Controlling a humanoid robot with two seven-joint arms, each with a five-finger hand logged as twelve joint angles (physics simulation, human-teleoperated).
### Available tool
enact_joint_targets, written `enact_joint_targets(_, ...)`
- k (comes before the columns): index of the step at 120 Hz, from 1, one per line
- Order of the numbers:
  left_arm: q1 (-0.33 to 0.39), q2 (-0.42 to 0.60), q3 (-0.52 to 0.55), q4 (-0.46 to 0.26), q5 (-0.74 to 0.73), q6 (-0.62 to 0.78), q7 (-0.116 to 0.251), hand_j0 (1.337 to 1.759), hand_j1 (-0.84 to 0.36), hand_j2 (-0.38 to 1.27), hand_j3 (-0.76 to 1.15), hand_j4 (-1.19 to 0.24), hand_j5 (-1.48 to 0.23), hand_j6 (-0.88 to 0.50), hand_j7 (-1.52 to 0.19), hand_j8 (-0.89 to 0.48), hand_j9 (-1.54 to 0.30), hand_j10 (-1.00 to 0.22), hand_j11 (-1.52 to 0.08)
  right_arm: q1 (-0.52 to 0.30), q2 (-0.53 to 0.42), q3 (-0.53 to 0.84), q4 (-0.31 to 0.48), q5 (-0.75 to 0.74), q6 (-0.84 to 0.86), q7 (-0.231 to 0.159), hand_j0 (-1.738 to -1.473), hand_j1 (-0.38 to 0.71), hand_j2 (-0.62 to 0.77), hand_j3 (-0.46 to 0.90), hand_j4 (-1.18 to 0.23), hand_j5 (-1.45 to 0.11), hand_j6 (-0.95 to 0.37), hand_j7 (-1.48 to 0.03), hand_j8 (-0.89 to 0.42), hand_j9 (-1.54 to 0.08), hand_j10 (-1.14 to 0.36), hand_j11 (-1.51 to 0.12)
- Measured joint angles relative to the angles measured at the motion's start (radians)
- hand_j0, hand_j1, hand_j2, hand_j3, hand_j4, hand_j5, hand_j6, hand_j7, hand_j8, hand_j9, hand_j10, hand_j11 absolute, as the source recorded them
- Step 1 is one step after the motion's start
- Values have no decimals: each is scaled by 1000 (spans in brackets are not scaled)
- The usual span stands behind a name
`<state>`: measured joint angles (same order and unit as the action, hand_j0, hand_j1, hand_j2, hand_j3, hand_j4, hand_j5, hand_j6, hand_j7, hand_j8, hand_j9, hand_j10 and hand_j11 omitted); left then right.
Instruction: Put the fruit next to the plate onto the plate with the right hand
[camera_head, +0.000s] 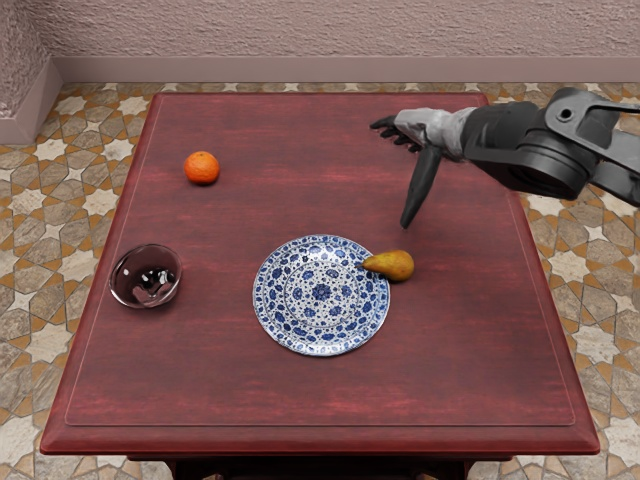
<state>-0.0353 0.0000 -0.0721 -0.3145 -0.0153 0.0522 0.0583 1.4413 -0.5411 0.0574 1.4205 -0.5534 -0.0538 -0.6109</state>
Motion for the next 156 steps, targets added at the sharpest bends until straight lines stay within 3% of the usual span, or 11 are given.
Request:
enact_joint_targets(6,0,0,0,0,0,0,0,1658,346,0,0,-2,-3,-2,-3,-2,-3,-2,-3,55,-34,-50,62,-2,-49,0,-1658,-308,-6,0,-37,-46,-38,-45,-37,-46,-37,-46)
enact_joint_targets(13,0,0,0,0,0,0,0,1658,346,0,0,-2,-3,-2,-3,-2,-3,-2,-3,43,-88,-33,126,-12,-79,0,-1658,-310,-6,0,-35,-43,-36,-43,-35,-43,-35,-43)
enact_joint_targets(27,0,0,0,0,0,0,0,1658,346,0,0,-2,-3,-2,-3,-2,-3,-2,-3,-88,-135,38,186,-79,-110,0,-1658,-311,-6,0,-35,-43,-36,-42,-35,-43,-34,-43)
enact_joint_targets(39,0,0,0,0,0,0,0,1658,346,0,0,-2,-3,-2,-3,-2,-3,-2,-3,-224,-121,104,202,-199,-155,0,-1658,-310,-6,0,-35,-44,-37,-43,-36,-44,-35,-44)
enact_joint_targets(51,0,0,0,0,0,0,0,1658,346,0,0,-2,-3,-2,-3,-2,-3,-2,-3,-314,-82,132,201,-307,-206,0,-1658,-308,-6,0,-37,-46,-38,-46,-38,-46,-37,-46)
enact_joint_targets(73,0,0,0,0,0,0,0,1658,346,0,0,-2,-3,-2,-3,-2,-3,-2,-3,-404,13,140,148,-450,-258,0,-1658,-287,-9,0,-55,-69,-57,-69,-56,-69,-55,-69)
enact_joint_targets(130,0,0,0,0,0,0,0,1658,346,0,0,-2,-3,-2,-3,-2,-3,-2,-3,-479,48,122,105,-547,-268,0,-1658,-284,-9,0,-57,-72,-59,-72,-58,-72,-57,-72)
enact_joint_targets(156,0,0,0,0,0,0,0,1658,346,0,0,-2,-3,-2,-3,-2,-3,-2,-3,-494,60,120,103,-549,-268,0,-1658,-214,-21,0,-116,-148,-117,-148,-116,-148,-116,-148)
